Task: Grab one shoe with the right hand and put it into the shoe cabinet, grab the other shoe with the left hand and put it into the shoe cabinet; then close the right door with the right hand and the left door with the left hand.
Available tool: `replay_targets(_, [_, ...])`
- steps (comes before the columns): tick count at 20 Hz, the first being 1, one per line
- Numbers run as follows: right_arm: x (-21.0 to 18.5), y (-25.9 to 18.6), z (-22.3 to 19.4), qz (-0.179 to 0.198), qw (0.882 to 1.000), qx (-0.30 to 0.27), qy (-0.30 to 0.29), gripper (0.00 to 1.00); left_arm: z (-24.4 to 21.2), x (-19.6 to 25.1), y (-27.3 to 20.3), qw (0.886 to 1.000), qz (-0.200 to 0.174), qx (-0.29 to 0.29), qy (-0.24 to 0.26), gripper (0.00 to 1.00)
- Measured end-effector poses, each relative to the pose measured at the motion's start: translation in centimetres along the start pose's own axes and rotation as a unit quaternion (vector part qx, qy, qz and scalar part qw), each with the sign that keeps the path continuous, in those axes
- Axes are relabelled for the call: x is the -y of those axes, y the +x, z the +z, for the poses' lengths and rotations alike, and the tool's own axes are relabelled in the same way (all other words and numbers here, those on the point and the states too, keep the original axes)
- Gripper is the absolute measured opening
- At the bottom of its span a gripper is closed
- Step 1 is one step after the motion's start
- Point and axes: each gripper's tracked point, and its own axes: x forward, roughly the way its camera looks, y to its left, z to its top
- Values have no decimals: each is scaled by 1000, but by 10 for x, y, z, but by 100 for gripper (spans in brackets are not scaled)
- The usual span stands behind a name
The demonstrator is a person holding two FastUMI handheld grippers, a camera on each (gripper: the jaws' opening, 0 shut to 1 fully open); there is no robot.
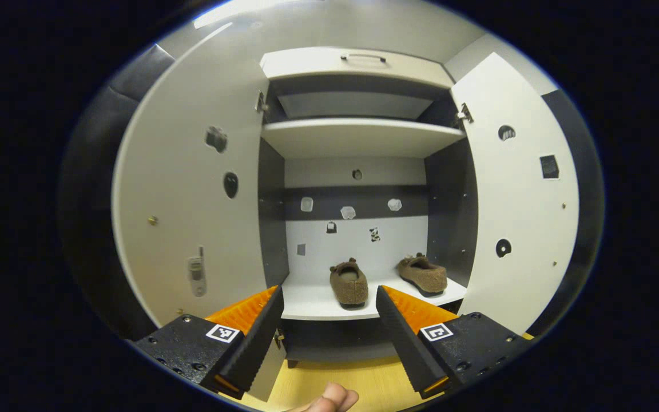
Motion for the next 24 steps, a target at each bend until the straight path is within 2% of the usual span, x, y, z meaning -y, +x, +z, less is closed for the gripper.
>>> replay_targets(4, [22, 2, 14, -21, 1000, 0, -13, 98, 6, -9, -54, 1000, -11, 25, -7, 99])
replay_targets(8, [54, 13, 30, -19, 1000, 0, -17, 98, -16, -11, -91, 999, -36, 18, 0, 99])
replay_targets(10, [81, 20, 35, -21, 1000, -3, -20, 98, -25, -23, -107, 999, -32, 19, 12, 99])
replay_targets(13, [140, 43, 50, -39, 998, -8, -45, 98, -39, -22, -131, 999, -48, 25, -5, 99])
replay_targets(15, [166, 61, 62, -28, 998, -5, -52, 98, -43, -29, -144, 998, -45, 36, -10, 99])
replay_targets(17, [188, 82, 67, 0, 999, -15, -43, 98, -48, -33, -156, 998, -39, 46, -20, 99])
replay_targets(20, [233, 114, 68, 11, 998, -35, -44, 98, -59, -31, -169, 997, -53, 45, -36, 99])
replay_targets(24, [271, 145, 62, 18, 998, -58, 23, 98, -64, -31, -180, 995, -74, 47, -53, 99])
